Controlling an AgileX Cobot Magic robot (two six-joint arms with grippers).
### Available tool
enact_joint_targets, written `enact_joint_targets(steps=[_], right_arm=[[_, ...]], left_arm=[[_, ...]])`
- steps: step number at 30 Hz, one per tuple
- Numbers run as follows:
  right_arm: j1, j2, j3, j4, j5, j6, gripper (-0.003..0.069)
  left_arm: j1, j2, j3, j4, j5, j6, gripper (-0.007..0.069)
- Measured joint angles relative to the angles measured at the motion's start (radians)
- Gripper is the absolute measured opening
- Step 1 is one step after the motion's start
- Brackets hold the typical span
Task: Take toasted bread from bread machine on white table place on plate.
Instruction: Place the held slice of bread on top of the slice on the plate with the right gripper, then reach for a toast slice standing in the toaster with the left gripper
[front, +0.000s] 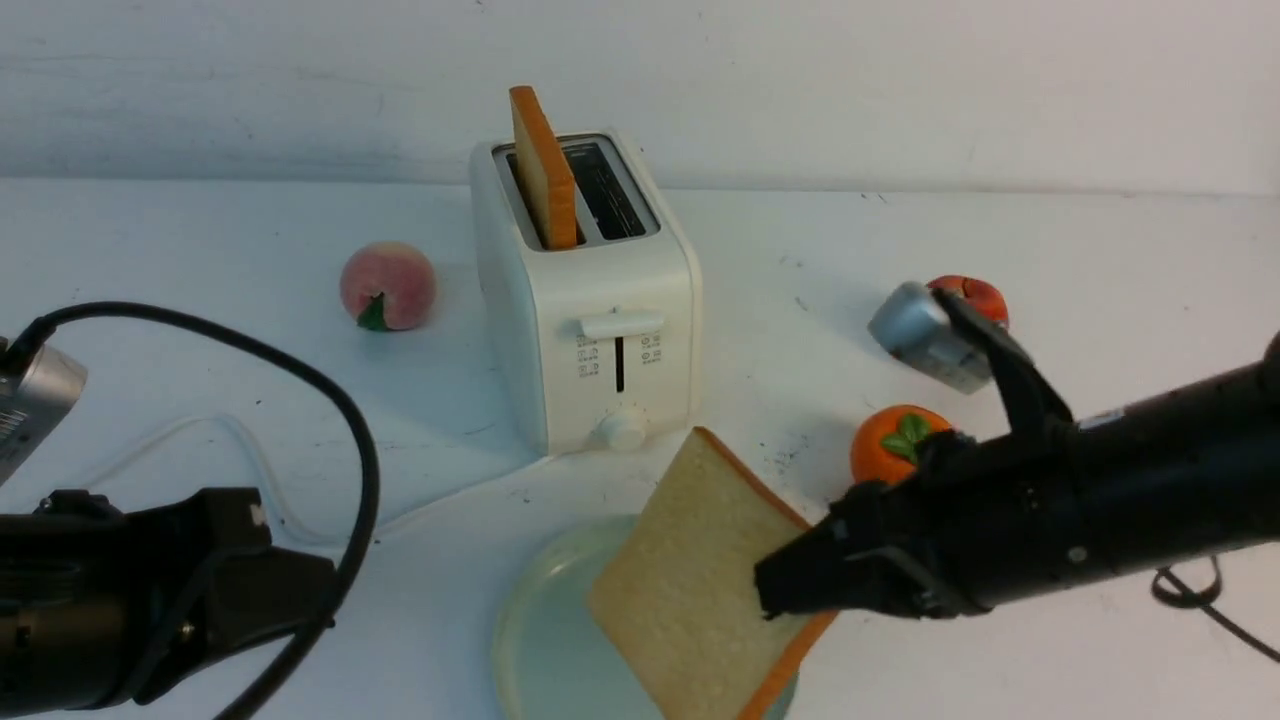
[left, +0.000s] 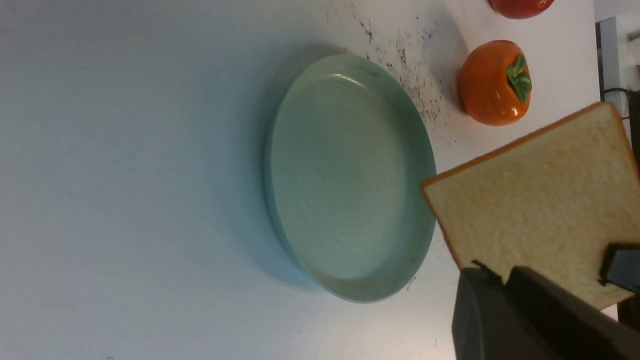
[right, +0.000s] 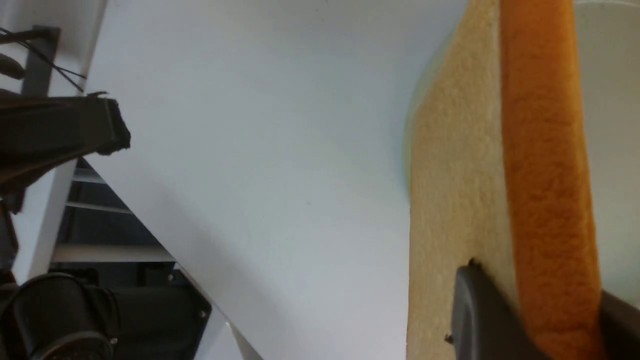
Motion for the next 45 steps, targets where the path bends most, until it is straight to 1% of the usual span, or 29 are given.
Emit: enact_joint_targets(steps=[2,3,4,5,6,9,11,13,14,16,17,18,19,20,22,24,25,26,27,30,31,35,37,38,40,42,43,44,45], right_arm=[[0.0,0.044,0.003,0.112,0.012,-0.097,0.0127],[0.0,0.044,0.003,0.123,0.012,-0.107,0.0127],[0.0,0.079,0.003,0.204,0.028,-0.174,0.0127],[0.0,0.088,0.003,0.22,0.032,-0.203,0.0127],[0.0,0.119,0.003,0.262,0.043,-0.259,0.0127],[0.0,0.192,0.003,0.302,0.051,-0.381,0.0131],[0.0,0.224,0.003,0.305,0.051,-0.402,0.0144],[0.0,0.296,0.003,0.314,0.047,-0.43,0.0211],[0.0,0.305,0.003,0.315,0.047,-0.43,0.0219],[0.0,0.351,0.003,0.314,0.03,-0.435,0.0323],[0.0,0.373,0.003,0.303,0.015,-0.443,0.0391],[0.0,0.381,0.003,0.292,0.007,-0.449,0.042],[0.0,0.389,0.003,0.274,-0.005,-0.453,0.0467],[0.0,0.392,0.003,0.259,-0.009,-0.455,0.0485],[0.0,0.394,-0.014,0.187,-0.018,-0.459,0.0592],[0.0,0.383,-0.048,0.109,-0.024,-0.442,0.0648],[0.0,0.377,-0.059,0.073,-0.026,-0.429,0.0661],[0.0,0.374,-0.064,0.073,-0.028,-0.423,0.0664],[0.0,0.353,-0.095,-0.011,-0.037,-0.377,0.0672],[0.0,0.304,-0.178,-0.219,-0.046,-0.209,0.0665],[0.0,0.29,-0.21,-0.32,-0.045,-0.134,0.0661],[0.0,0.252,-0.305,-0.647,-0.008,0.11,0.064],[0.0,0.238,-0.358,-0.782,0.05,0.237,0.0615],[0.0,0.234,-0.38,-0.817,0.08,0.285,0.0603],[0.0,0.215,-0.434,-0.911,0.164,0.392,0.0543],[0.0,0.191,-0.472,-0.975,0.234,0.453,0.0456],[0.0,0.171,-0.496,-1.009,0.285,0.488,0.0379],[0.0,0.167,-0.502,-1.014,0.293,0.493,0.0365],[0.0,0.132,-0.519,-1.049,0.354,0.532,0.0242]], left_arm=[[0.0,0.0,0.0,0.0,0.0,0.0,0.006],[0.0,0.0,0.0,0.0,0.0,0.0,0.006],[0.0,0.0,0.0,0.0,0.0,0.0,0.0063],[0.0,0.0,0.0,0.0,0.0,0.0,0.0064],[0.0,0.0,0.0,0.0,0.0,0.0,0.0066],[0.0,0.0,0.0,0.0,-0.001,0.0,0.0067],[0.0,0.0,0.0,0.0,-0.006,0.0,0.0067],[0.0,0.0,0.0,0.0,-0.019,0.0,0.0067],[0.0,0.0,0.0,0.0,-0.02,0.0,0.0067],[0.0,0.0,0.0,0.0,-0.032,0.0,0.0067],[0.0,0.0,0.0,-0.001,-0.039,0.0,0.0069],[0.0,0.0,0.0,-0.002,-0.044,0.0,0.0069],[0.0,0.0,0.0,-0.004,-0.052,0.0,0.007],[0.0,0.0,0.0,-0.005,-0.055,0.0,0.007],[0.0,0.0,0.0,-0.008,-0.067,0.0,0.0071],[0.0,0.0,0.0,-0.009,-0.068,0.0,0.0074],[0.0,0.0,0.0,-0.009,-0.068,0.0,0.0074],[0.0,0.0,0.0,-0.009,-0.068,0.0,0.0074],[0.0,0.0,0.0,-0.01,-0.069,0.0,0.0076],[0.0,0.0,0.0,-0.01,-0.074,0.0,0.0081],[0.0,0.0,0.0,-0.01,-0.078,0.0,0.0081],[0.0,0.0,0.0,-0.011,-0.1,0.0,0.0083],[0.0,0.0,0.0,-0.017,-0.099,0.0,0.0084],[0.0,0.0,-0.001,-0.029,-0.091,0.0,0.0085],[0.0,0.002,-0.019,-0.061,-0.045,0.005,0.0084],[0.0,0.012,-0.055,-0.097,0.026,0.028,0.0084],[0.0,0.02,-0.102,-0.123,0.072,0.061,0.0084],[0.0,0.021,-0.102,-0.126,0.079,0.066,0.0084],[0.0,0.035,-0.164,-0.14,0.129,0.098,0.0084]])
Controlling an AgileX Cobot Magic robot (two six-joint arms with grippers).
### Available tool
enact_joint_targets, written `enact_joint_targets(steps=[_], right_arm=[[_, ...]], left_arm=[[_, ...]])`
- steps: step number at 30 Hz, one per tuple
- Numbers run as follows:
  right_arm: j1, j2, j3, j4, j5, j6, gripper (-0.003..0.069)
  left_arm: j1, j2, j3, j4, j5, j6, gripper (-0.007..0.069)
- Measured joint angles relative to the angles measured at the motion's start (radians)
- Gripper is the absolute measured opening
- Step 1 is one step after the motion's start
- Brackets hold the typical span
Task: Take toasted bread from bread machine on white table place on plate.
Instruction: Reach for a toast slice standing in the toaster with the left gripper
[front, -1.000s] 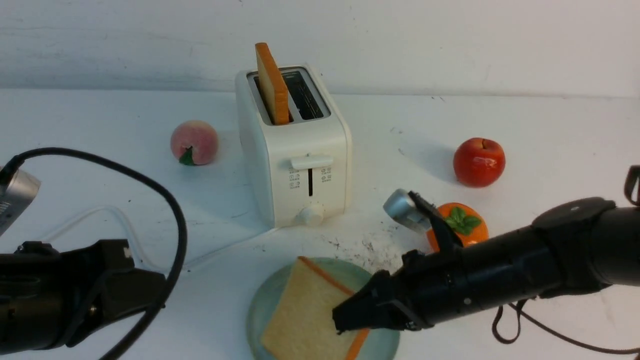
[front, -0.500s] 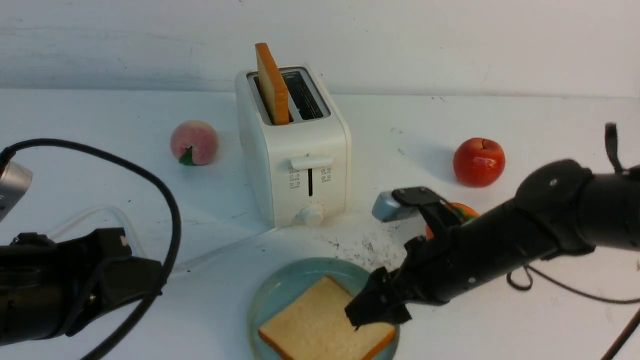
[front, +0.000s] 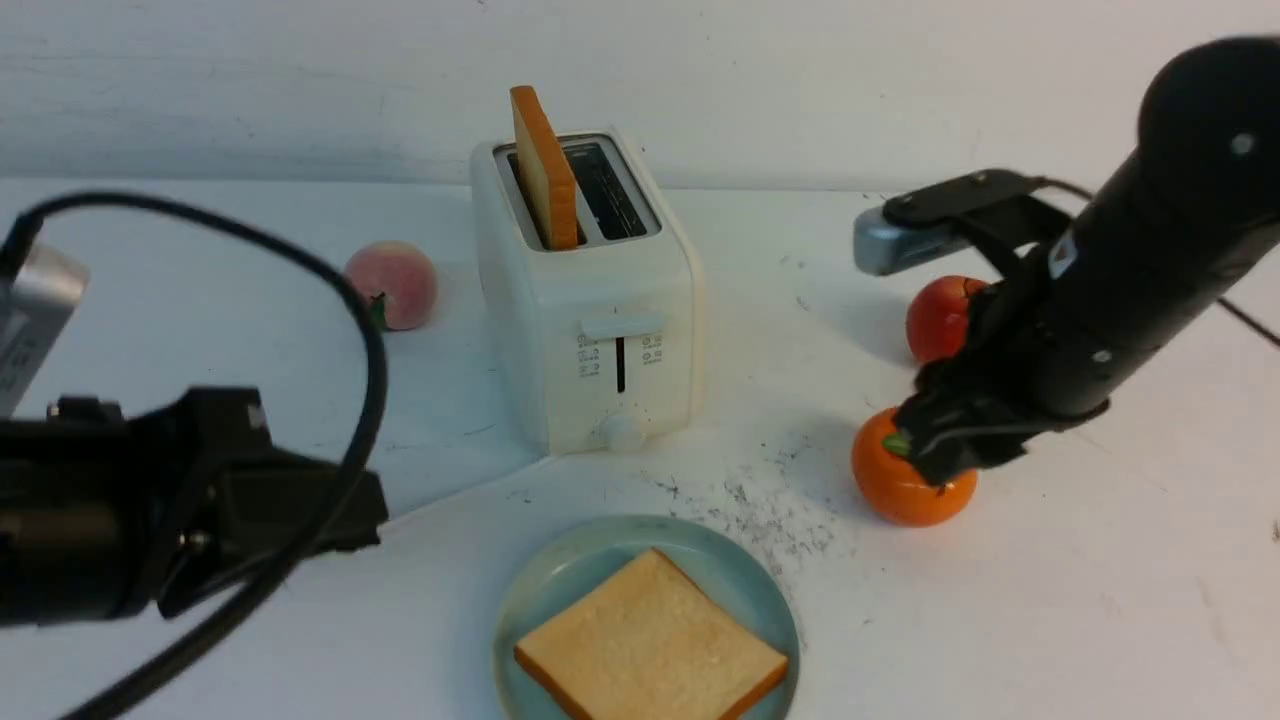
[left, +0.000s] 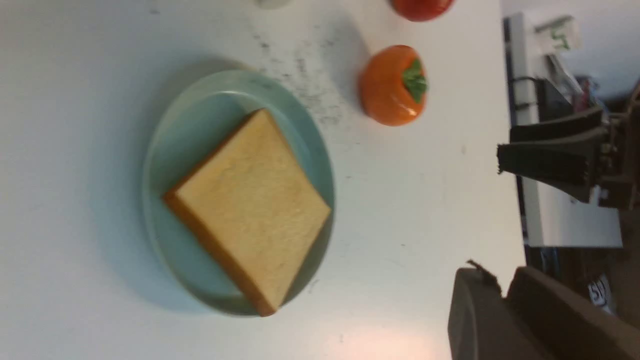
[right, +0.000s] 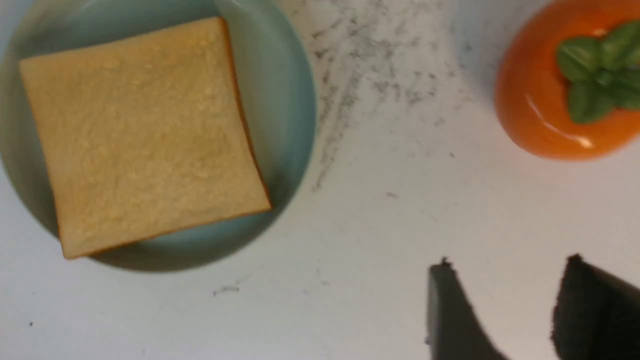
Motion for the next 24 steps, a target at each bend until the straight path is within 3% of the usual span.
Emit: enact_joint_targets(steps=[1,3,5,10,14,16,17,18,23,24], right_arm=[[0.0,-0.032,-0.006,-0.023,0.044,0.026,0.0144],[0.0,-0.078,-0.008,-0.043,0.087,0.067,0.0039],[0.0,-0.139,-0.007,-0.055,0.107,0.098,-0.0009],[0.0,-0.342,0.073,-0.059,0.111,0.153,-0.0018],[0.0,-0.609,0.216,-0.059,0.129,0.181,-0.0018],[0.0,-0.748,0.297,-0.059,0.13,0.19,-0.0017],[0.0,-0.773,0.31,-0.059,0.128,0.191,-0.0017],[0.0,-0.86,0.357,-0.067,0.112,0.193,-0.0015],[0.0,-1.113,0.483,-0.15,0.025,0.196,-0.0013],[0.0,-1.12,0.483,-0.154,0.023,0.196,-0.0012]], left_arm=[[0.0,0.012,-0.041,-0.005,0.024,0.012,0.0084],[0.0,0.039,-0.122,-0.004,0.053,0.021,0.0084],[0.0,0.078,-0.185,0.01,0.075,0.026,0.0084],[-0.016,0.237,-0.359,0.064,0.164,0.029,0.0025],[-0.122,0.454,-0.569,0.199,0.223,-0.005,-0.0014],[-0.206,0.56,-0.709,0.351,0.221,-0.107,-0.0014],[-0.213,0.569,-0.722,0.351,0.221,-0.107,-0.0014],[-0.26,0.638,-0.82,0.478,0.219,-0.207,-0.0014],[-0.402,0.809,-1.136,0.858,0.244,-0.535,-0.0014],[-0.402,0.815,-1.146,0.858,0.246,-0.535,-0.0014]])
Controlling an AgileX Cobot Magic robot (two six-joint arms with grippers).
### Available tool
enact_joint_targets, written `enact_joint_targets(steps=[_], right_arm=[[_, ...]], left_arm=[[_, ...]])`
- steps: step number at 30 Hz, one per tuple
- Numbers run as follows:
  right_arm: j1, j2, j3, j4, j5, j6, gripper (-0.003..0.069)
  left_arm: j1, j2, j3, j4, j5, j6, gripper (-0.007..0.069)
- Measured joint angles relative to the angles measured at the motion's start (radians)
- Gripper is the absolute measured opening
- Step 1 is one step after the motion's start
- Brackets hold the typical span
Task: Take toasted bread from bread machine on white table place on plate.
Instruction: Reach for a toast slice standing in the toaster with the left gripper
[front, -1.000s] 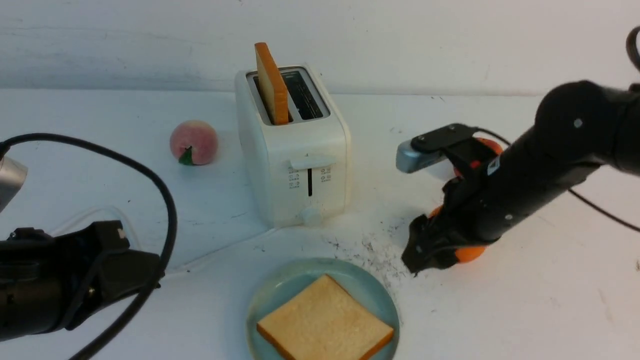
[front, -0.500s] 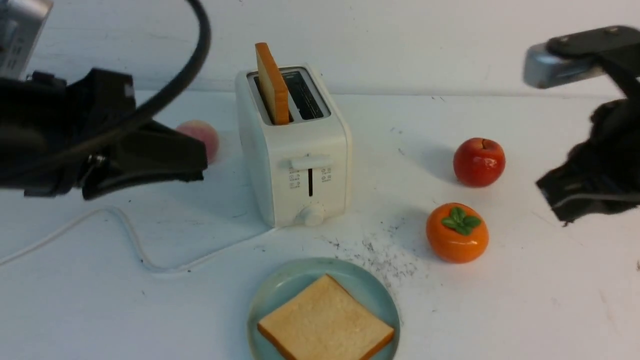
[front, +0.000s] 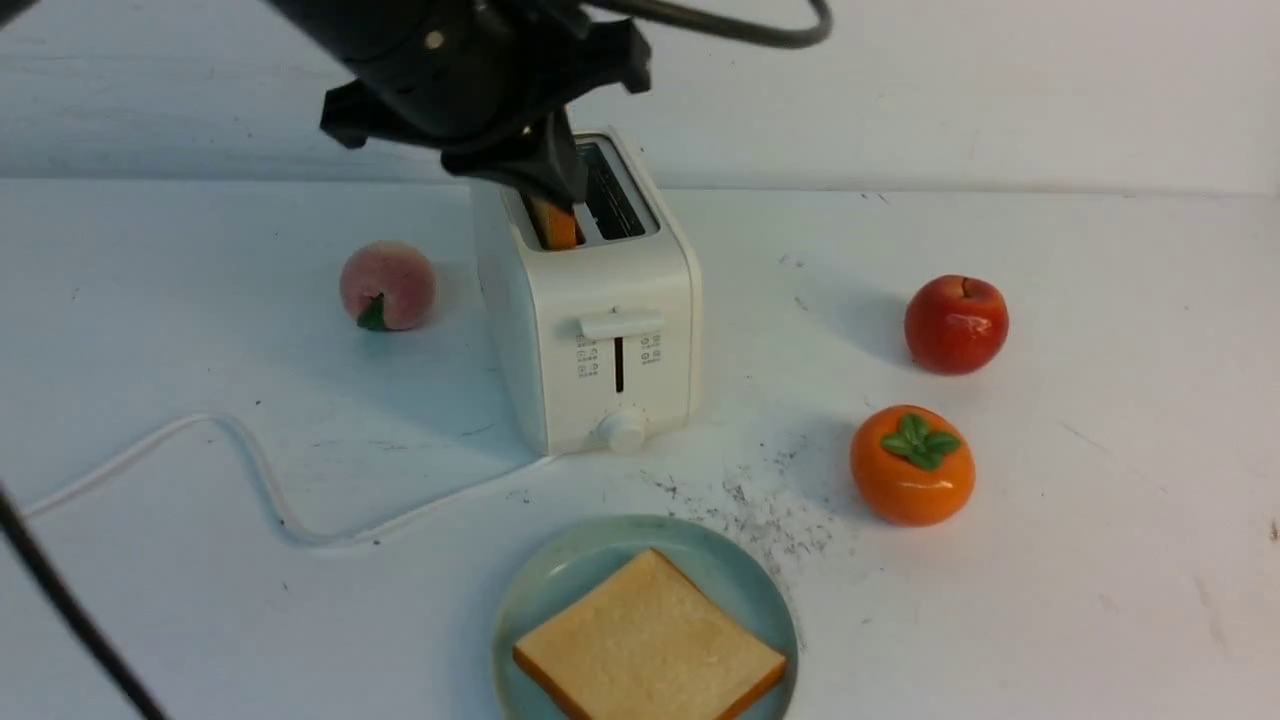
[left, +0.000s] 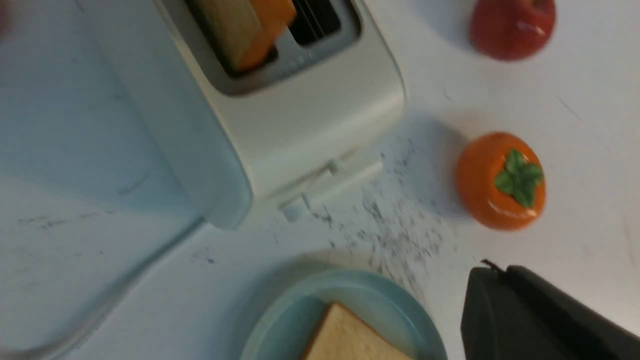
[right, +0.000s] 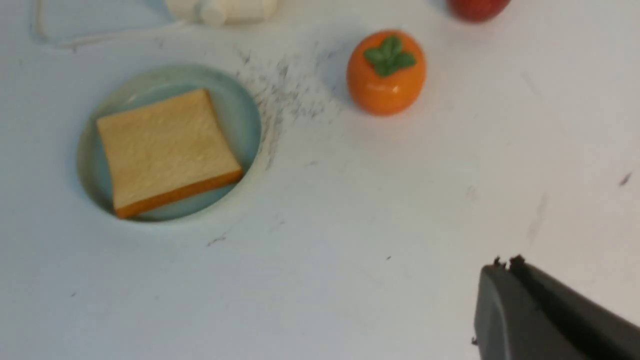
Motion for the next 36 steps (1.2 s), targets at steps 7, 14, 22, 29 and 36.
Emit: enact_joint_targets(steps=[7,14,22,29,36], right_arm=[[0.0,-0.06,0.111,-0.076,-0.025,0.0,-0.0008],[0.0,0.008,0.162,-0.026,-0.038,0.0,-0.0004],[0.0,0.012,0.162,0.01,-0.049,0.0,0.0001],[0.0,0.014,0.162,0.017,-0.054,0.0,0.0005],[0.0,0.014,0.162,0.011,-0.078,0.002,0.0008]], left_arm=[[-0.121,0.168,-0.17,0.353,-0.028,-0.223,0.0142],[-0.125,0.269,-0.188,0.587,-0.072,-0.37,0.0415],[-0.125,0.311,-0.189,0.663,-0.076,-0.391,0.0498],[-0.125,0.357,-0.191,0.809,-0.113,-0.391,0.0468],[-0.125,0.425,-0.191,0.927,-0.183,-0.429,0.0359]])
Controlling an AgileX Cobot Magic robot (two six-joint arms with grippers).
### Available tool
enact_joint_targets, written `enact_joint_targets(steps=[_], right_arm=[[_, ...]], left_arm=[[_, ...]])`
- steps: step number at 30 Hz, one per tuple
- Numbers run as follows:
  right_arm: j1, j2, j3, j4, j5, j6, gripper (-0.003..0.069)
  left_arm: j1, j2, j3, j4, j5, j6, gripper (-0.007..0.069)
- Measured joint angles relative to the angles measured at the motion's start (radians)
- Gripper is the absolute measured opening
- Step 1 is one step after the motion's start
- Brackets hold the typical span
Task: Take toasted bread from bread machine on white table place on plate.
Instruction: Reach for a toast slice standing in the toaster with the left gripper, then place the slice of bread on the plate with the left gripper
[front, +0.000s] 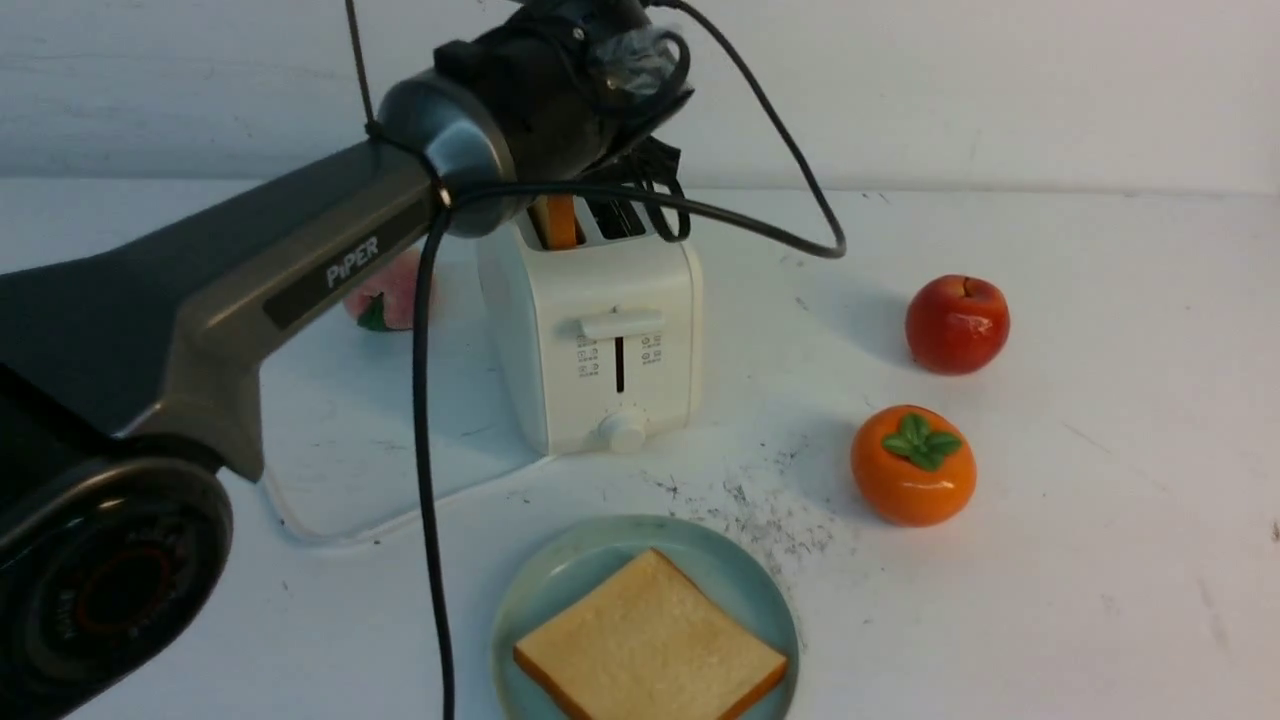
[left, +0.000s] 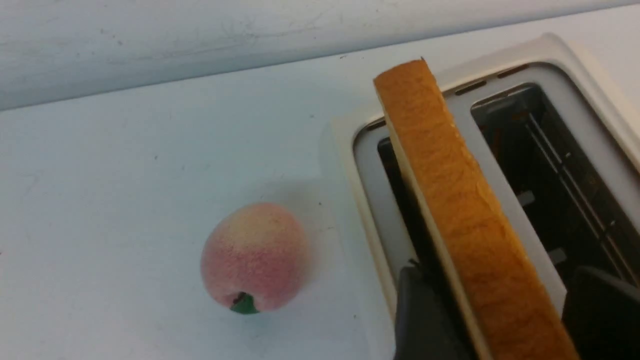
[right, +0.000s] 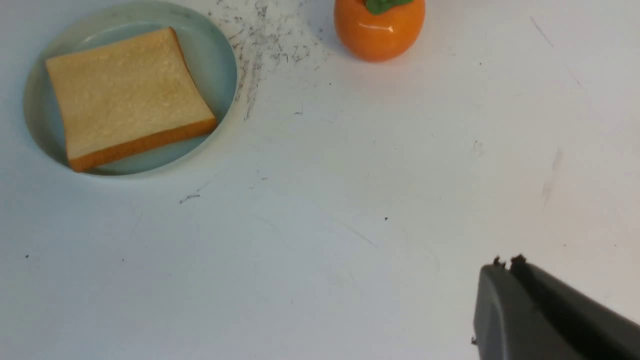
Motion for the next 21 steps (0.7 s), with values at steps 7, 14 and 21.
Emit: enact_joint_targets(steps=[7,14,21], right_arm=[[0.0,0.0,0.0,0.0,-0.02,0.003,0.0013],[0.0,0.0,0.0,-0.001,-0.025,0.003,0.002],[0.0,0.0,0.0,-0.003,-0.046,0.005,0.0023]], left_arm=[[0.0,0.023,0.0,0.019,-0.035,-0.013,0.0113],[-0.001,0.006,-0.079,0.007,-0.005,-0.014,0.0102],[-0.013,-0.131,-0.27,-0.003,0.049,0.061,0.0102]])
